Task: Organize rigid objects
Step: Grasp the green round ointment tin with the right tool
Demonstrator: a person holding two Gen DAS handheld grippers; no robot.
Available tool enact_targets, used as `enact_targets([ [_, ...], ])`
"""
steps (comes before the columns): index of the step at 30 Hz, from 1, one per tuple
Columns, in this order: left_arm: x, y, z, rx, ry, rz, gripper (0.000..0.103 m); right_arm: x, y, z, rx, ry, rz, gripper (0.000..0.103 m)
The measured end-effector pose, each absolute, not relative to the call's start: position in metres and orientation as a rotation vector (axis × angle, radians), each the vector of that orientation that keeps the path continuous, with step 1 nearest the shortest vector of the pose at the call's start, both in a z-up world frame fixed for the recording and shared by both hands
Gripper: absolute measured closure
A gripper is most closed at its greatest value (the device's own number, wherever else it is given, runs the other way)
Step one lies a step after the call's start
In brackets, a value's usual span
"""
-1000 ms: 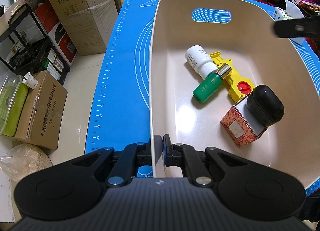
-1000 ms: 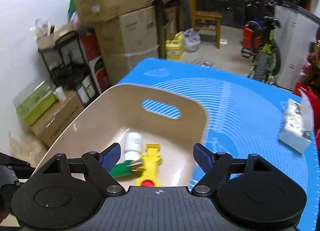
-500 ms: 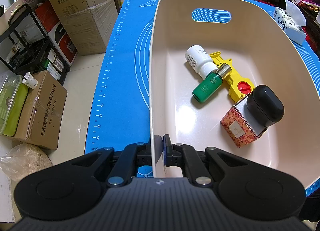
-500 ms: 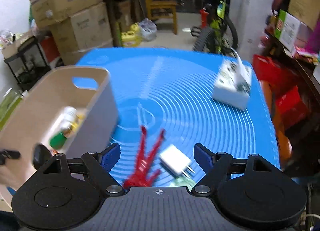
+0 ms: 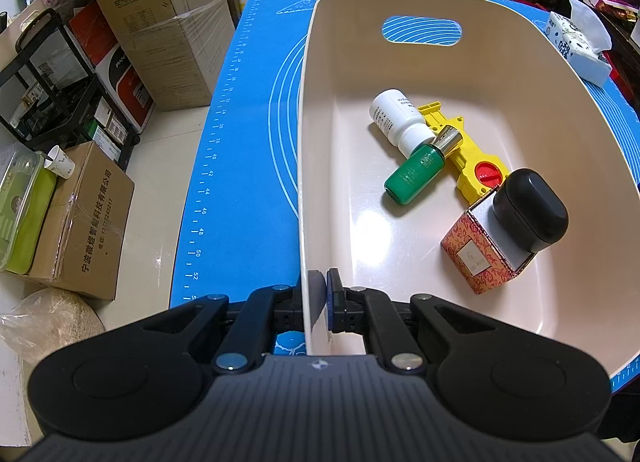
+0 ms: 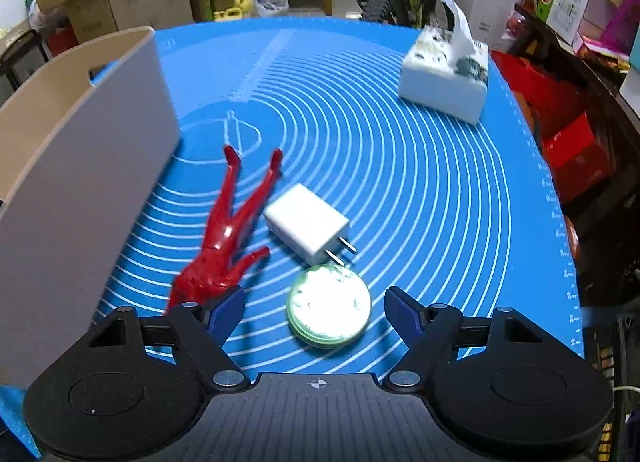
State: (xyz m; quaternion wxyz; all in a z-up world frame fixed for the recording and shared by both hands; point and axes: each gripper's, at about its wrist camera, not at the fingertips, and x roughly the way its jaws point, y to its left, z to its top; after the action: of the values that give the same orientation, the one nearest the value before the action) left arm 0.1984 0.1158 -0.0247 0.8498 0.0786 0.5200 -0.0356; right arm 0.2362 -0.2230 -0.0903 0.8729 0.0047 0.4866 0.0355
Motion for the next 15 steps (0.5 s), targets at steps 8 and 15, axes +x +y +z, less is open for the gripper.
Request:
enact_targets([
  [8,0.198,0.116,-0.025,0.166,1.096,-0.075,0.094,0.238,-0.227,-0.103,0.027,1.027,0.067,0.036],
  [15,0.199,0.116,-0.025,0.164,1.097,-0.075,0.094,0.233,-0.233,-0.1,0.019,1.009,0.056,0.049],
])
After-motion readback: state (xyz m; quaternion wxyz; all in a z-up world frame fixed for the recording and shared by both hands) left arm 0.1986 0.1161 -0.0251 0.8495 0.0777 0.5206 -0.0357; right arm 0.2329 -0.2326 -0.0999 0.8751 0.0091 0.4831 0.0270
